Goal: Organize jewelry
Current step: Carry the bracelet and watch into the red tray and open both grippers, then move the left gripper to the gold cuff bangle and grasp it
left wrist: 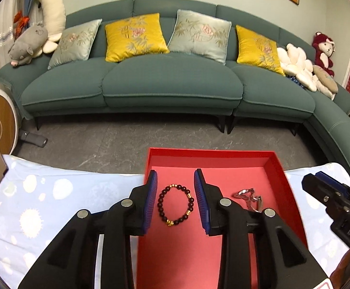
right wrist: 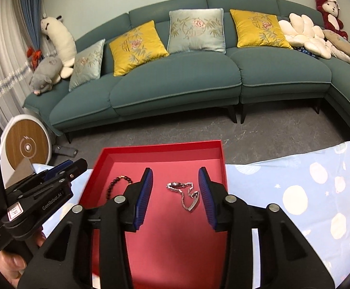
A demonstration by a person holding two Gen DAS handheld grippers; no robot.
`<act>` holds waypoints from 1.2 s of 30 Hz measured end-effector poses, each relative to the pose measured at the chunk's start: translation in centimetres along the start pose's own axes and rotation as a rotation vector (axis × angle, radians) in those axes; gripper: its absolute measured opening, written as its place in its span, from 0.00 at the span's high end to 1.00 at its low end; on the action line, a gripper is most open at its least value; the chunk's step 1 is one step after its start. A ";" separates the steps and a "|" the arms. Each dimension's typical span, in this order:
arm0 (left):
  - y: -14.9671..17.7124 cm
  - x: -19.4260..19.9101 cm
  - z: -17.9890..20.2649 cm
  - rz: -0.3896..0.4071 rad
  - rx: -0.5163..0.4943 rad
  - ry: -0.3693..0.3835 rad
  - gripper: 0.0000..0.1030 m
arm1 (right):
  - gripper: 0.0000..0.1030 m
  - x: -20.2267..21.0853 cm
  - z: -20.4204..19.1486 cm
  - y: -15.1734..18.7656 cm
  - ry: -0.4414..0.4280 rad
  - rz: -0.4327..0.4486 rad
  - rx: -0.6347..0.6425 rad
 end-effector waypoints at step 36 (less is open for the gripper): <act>25.6 13.4 2.6 -0.195 -0.016 0.117 0.46 | 0.53 15.9 -1.3 21.4 0.057 -0.065 0.116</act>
Point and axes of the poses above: each gripper's, at about its wrist camera, not at the fingertips, and x roughly against the way its jaws point, z to its right, y to its underside, the point moved 4 cm from there along -x, roughly the way its jaws point, and after that the axes turned 5 degrees about -z, right-handed, at the moved point
